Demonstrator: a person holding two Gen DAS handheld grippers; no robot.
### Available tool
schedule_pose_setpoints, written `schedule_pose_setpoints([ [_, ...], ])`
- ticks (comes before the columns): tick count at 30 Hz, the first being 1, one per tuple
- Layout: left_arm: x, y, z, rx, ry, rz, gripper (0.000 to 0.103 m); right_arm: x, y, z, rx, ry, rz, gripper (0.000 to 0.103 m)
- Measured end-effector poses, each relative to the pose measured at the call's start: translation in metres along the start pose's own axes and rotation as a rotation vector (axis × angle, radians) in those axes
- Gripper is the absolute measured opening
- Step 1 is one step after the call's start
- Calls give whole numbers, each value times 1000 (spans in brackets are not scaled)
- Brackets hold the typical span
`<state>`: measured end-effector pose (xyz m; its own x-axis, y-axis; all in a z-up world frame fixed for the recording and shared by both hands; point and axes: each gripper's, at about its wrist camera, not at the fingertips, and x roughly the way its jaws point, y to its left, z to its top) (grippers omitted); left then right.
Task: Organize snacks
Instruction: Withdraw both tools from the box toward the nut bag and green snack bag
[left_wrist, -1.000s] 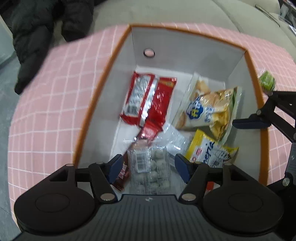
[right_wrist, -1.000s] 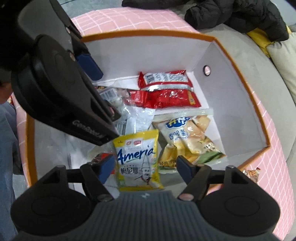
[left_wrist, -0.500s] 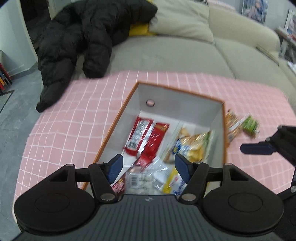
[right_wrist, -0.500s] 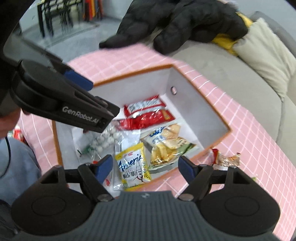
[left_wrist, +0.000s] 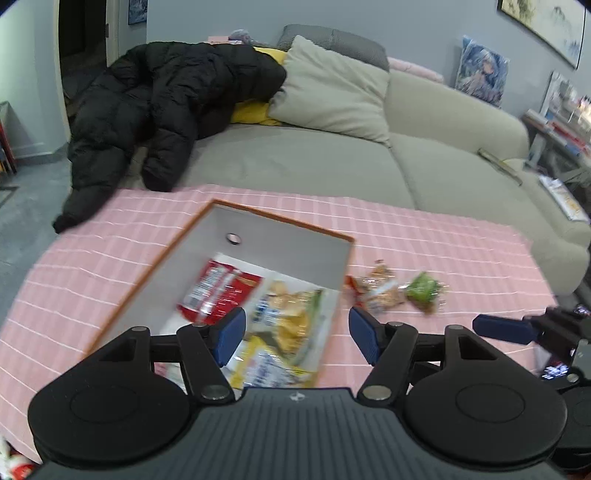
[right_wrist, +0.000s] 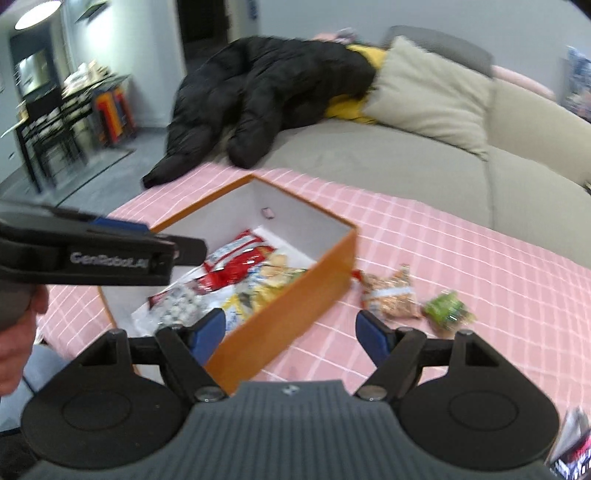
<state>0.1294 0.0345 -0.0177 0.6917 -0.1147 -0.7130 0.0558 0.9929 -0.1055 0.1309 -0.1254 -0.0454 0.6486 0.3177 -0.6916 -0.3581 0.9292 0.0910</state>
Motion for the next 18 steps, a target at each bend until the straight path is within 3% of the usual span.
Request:
schedule_pose_setpoints([
  [6,8,-32,-15,51,31,-58,75,-17,-32,-34,55,-43,-65,75],
  [11,22,-61,-35,134,68,-87,75,-16,-60,-67,76,-25,-127,75],
  [18,48,-87,-46,174,106,-89,75,2,-105,-96,160,35,-226,75],
])
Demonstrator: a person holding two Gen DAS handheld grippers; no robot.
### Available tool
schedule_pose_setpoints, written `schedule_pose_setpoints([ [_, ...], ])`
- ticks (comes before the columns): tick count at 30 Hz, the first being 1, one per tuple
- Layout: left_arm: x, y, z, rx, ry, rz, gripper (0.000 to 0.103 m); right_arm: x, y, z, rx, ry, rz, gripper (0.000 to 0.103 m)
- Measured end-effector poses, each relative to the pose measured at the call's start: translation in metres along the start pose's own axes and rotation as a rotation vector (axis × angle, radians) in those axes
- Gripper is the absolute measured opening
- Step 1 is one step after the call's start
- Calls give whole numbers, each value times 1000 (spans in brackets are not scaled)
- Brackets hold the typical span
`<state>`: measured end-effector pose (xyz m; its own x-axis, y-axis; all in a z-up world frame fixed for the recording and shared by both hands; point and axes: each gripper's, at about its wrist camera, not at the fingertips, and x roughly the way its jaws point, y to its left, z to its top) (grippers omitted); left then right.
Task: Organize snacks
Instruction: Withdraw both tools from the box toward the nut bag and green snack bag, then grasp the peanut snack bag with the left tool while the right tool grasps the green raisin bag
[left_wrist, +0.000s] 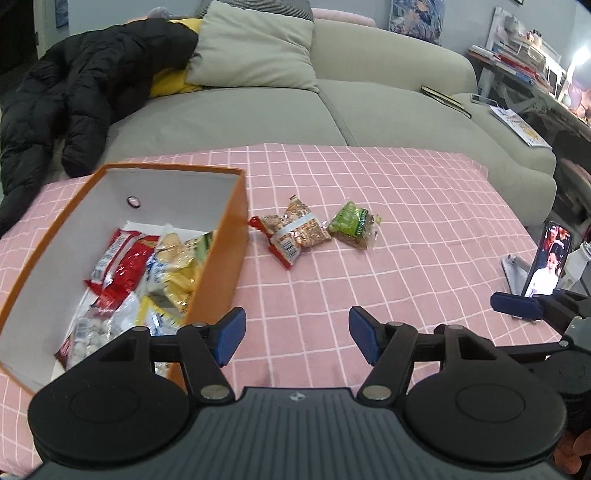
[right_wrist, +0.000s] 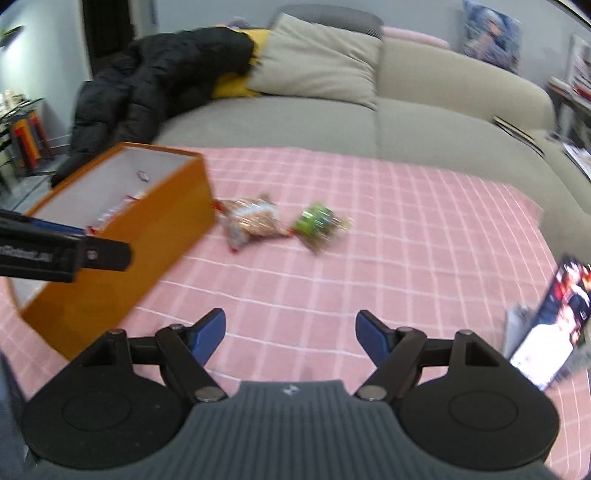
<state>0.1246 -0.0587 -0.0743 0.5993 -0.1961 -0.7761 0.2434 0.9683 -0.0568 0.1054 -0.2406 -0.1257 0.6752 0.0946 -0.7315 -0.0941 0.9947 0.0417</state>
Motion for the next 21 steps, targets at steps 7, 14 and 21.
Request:
schedule_pose_setpoints([
  [7,31,-11,19,42,-1,21,75,23,-24,9,9,-7,-17,75],
  [14,65,-17,47,64,-2,35,75,56,-30,34,-58,-42,-19,72],
  [21,115,-33,63,315,45,94,75,103,-16,52,-250,-72,-39,71],
])
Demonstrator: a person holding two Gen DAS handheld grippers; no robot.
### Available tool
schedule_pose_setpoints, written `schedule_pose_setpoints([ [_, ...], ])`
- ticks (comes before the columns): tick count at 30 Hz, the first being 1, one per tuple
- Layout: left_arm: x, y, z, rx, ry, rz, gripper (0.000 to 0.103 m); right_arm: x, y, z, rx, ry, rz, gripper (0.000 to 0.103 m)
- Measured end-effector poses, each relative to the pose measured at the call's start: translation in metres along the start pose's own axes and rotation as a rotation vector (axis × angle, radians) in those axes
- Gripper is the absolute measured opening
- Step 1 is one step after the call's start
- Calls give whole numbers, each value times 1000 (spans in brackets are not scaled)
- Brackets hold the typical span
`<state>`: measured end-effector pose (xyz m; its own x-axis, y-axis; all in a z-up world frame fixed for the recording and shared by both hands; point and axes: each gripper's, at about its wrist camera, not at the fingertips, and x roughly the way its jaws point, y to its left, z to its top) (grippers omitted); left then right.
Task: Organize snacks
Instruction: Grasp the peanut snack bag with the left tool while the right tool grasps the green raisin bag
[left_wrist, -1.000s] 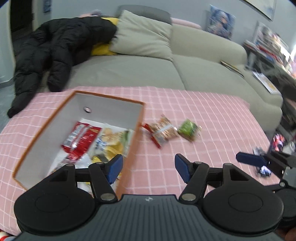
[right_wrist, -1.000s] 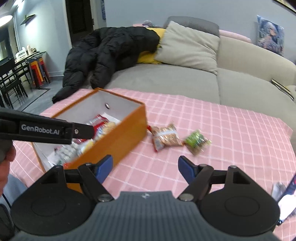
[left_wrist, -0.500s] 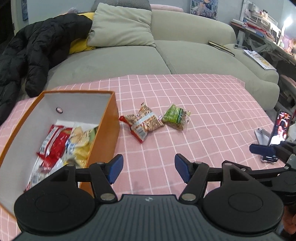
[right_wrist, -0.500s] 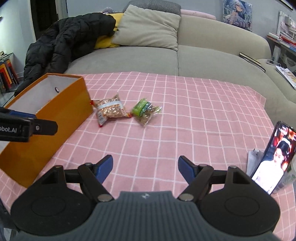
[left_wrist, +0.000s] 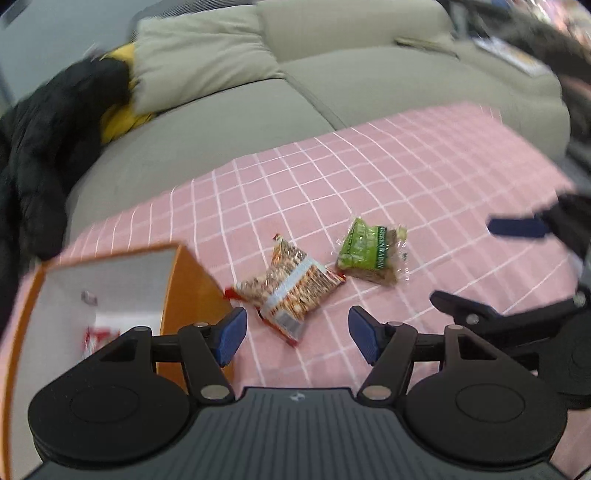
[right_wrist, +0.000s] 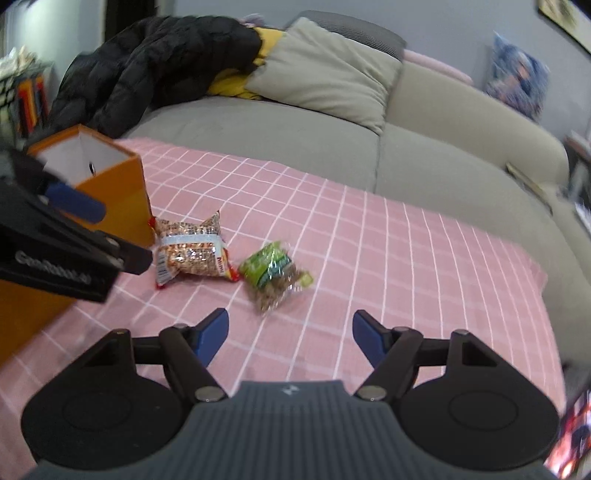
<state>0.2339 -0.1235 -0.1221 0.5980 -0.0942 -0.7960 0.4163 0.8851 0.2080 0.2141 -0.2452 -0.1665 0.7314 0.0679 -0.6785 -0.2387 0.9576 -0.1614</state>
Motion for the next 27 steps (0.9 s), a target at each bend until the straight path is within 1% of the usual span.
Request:
schedule_pose_setpoints([
  [2,12,-2,4,71,4,19,75,16,4,2,-54,-6,-1,73],
  [6,31,1,9,151,23,46,75,45,11,0,-180,-24,-8,74],
  [10,41,-3,14,252,1,34,75,62,18,3,-293,-52,-21,75],
  [14,56,-10,16,339,18,45,75,77,19,12,-324,-59,-8,75],
  [16,63,-11,18,348,41,44,75,85,19,15,-323,-48,8,75],
  [19,73,-9,21,335,89,41,75,94,20,17,-305,-34,30,74],
  [22,80,-9,22,337,107,30,75,102,22,16,-308,-9,36,61],
  [24,86,-8,22,332,137,15,75,101,24,13,-316,-13,16,54],
  [27,92,-7,22,330,144,22,77,94,19,12,-264,-6,23,47],
])
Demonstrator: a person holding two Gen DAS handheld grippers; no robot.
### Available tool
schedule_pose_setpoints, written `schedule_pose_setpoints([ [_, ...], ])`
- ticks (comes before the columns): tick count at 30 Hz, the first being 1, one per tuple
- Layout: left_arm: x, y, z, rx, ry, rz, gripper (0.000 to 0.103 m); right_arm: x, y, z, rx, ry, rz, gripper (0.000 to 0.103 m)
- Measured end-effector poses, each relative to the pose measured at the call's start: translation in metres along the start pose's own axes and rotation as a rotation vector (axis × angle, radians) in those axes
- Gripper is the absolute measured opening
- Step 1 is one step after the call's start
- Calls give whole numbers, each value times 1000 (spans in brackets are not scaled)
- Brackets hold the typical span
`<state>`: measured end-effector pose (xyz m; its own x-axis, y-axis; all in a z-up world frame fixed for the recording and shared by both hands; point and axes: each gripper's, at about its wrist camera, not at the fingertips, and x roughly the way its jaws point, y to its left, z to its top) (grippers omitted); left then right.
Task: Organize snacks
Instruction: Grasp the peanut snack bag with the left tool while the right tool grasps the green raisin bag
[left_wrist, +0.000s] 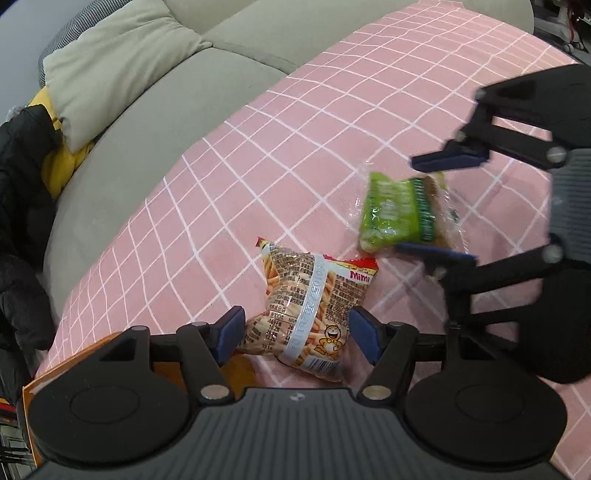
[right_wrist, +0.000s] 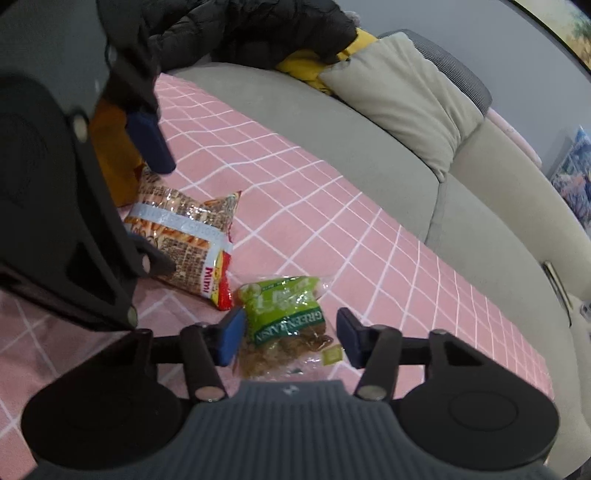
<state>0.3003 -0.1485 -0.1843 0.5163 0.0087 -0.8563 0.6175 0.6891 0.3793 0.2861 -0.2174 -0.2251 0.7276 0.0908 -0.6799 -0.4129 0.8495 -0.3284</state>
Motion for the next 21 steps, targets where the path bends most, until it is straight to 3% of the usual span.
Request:
schedule_pose_setpoints([
  [4,7,0,1,-10,15,5,76,-13,-8,-10,97,30,-10,39],
  [11,7,0,1,-106,13,18,63,-50,-9,-38,304,102,-22,34],
  [14,-3,-2,-5,-158,2,-1,53,-66,-1,-46,343,146,-37,34],
  [21,-39,-29,-37,-212,-14,-55,47,-100,7,-60,465,201,-19,34],
])
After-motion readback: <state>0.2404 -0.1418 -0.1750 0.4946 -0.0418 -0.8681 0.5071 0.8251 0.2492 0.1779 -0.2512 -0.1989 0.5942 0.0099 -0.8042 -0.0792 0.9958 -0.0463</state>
